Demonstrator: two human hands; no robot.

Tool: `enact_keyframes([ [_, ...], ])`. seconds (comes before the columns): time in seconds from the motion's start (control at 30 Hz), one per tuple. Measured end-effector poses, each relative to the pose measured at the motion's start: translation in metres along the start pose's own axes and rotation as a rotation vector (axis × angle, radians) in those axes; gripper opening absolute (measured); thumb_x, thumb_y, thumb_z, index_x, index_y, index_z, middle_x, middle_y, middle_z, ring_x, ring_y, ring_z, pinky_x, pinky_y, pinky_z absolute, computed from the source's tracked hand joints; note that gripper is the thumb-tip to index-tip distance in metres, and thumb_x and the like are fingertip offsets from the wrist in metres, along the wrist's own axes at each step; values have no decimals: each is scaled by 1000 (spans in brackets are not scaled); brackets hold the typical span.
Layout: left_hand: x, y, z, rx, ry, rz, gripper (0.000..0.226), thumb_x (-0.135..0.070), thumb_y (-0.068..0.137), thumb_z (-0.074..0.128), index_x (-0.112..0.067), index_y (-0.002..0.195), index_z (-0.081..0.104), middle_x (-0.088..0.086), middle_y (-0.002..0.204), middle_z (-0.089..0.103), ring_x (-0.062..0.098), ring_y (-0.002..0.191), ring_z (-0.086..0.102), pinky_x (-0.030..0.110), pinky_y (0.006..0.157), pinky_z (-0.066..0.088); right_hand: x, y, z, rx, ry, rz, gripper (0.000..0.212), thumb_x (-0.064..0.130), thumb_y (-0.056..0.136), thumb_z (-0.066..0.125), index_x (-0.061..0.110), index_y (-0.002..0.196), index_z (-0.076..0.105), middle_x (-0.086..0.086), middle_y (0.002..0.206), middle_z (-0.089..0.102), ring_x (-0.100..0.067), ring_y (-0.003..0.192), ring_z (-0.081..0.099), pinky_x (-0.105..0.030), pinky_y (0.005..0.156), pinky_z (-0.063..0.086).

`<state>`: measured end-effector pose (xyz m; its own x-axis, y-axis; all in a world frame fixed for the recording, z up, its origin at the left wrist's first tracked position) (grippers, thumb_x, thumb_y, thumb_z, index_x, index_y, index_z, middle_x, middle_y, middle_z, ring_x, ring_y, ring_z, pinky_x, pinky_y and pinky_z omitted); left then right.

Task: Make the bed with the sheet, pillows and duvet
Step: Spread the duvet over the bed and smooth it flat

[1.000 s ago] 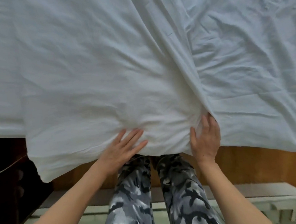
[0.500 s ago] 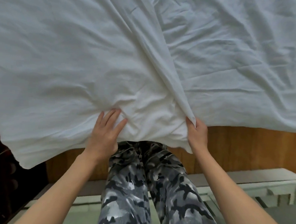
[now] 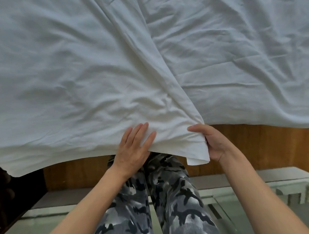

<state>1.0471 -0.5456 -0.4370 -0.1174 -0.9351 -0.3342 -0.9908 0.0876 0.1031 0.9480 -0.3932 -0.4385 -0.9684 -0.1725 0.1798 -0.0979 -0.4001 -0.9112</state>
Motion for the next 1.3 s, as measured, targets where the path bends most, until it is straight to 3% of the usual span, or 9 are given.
enact_keyframes([
  [0.2,-19,19,-22,-179,-89,108,45,7,88,40,-11,129,46,15,125,43,27,110,46,36,93,38,0,1,8,98,249,-34,63,3,51,81,13,112,70,-16,119,64,-36,108,62,-52,91,49],
  [0.37,-33,17,-32,-178,-108,167,53,16,77,47,-12,122,51,8,110,44,20,89,47,30,71,39,9,-3,12,89,362,-101,58,22,48,94,12,103,76,-16,117,67,-35,106,65,-53,84,55],
  [0.53,-17,15,-9,-45,-84,36,48,7,72,66,-11,115,55,8,107,43,23,88,46,31,74,37,23,-14,-7,-130,500,-229,32,42,83,60,15,84,77,-12,107,71,-30,95,69,-51,83,55],
  [0.67,-2,22,-1,-55,-101,-88,28,4,74,71,-6,99,64,8,101,42,24,84,44,31,68,35,53,-42,-44,-548,-29,-591,5,15,86,66,17,81,67,8,78,70,-8,75,66,-26,65,56],
  [0.73,-1,27,-3,-70,-110,-105,11,4,77,67,-5,84,66,7,96,44,24,81,43,31,63,34,73,-57,-49,-771,-516,-819,9,10,86,68,19,86,68,13,78,67,4,77,61,-16,72,49],
  [0.83,-18,26,-2,-44,-141,-33,20,15,71,56,-5,72,58,10,78,52,23,67,44,31,52,35,80,-61,-43,-880,-962,-1089,10,6,89,65,7,97,69,4,88,63,4,81,55,-4,79,39],
  [1.0,-33,16,0,69,-186,-4,28,17,56,48,-11,59,43,4,57,36,17,52,29,27,47,16,58,-33,-57,-880,-1149,-1053,14,8,93,60,1,103,67,1,91,64,-4,82,56,-9,74,41],
  [1.17,-51,-1,22,239,-272,11,32,12,59,45,-15,73,35,3,60,39,17,51,34,27,49,17,41,-19,-76,-895,-1228,-960,23,18,98,50,2,105,66,-8,91,69,-11,75,57,-20,68,40],
  [1.3,-53,-9,72,817,-186,88,32,0,81,60,-10,110,53,10,100,60,30,86,59,34,60,31,42,-5,-91,-1087,-1290,-769,17,16,97,51,8,101,65,-9,94,67,-26,76,62,-26,62,36],
])
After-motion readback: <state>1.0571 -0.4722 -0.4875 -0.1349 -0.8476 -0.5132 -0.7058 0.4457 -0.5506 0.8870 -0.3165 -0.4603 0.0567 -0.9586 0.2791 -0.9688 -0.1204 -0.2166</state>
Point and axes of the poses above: each hand's wrist, its own y-axis towards the middle knuckle, its own z-axis out of the palm, x = y × z, the point moved 8 cm from there along y, towards the middle knuckle
